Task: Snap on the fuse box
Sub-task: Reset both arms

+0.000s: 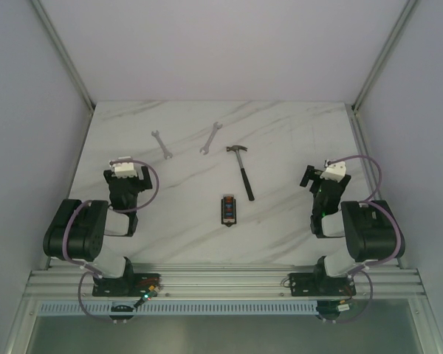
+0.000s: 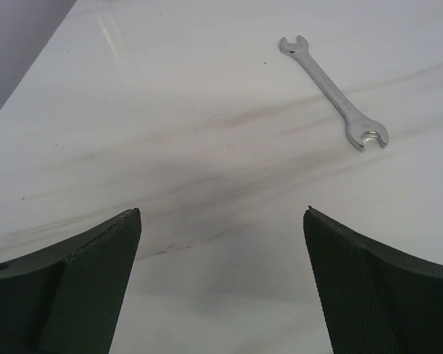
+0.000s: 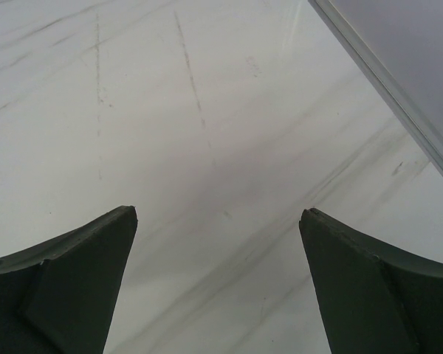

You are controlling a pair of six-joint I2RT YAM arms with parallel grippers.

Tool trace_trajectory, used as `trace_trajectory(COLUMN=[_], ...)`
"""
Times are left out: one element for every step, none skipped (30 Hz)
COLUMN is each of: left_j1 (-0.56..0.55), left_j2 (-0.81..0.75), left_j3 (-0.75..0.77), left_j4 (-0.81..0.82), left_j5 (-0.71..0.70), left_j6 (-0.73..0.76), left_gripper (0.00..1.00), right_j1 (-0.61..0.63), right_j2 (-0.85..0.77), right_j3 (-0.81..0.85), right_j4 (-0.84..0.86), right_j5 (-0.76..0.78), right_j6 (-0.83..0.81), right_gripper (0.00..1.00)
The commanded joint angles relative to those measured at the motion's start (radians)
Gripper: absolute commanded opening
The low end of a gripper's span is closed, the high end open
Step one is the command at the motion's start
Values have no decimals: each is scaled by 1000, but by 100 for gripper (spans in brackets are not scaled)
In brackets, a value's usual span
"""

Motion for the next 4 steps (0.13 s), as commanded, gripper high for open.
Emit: trace_trajectory(left_j1=[-2,-2,-2,-2], left_j2=[-3,-4,-4,-4], left_j3=[14,12,13,10], left_j4=[24,25,25,25], left_j5=[17,17,17,17], left_j6=[16,15,16,16], left_gripper=[100,100,100,100], right_j1=[-5,-6,-6,-5], right_j2=[-8,-8,-8,-8], right_j3=[13,13,13,13], right_j4=[53,53,53,52], right_j5=[-3,-2,-3,-3], right_j6=[-8,-8,-7,-8], right_gripper=[100,100,100,100])
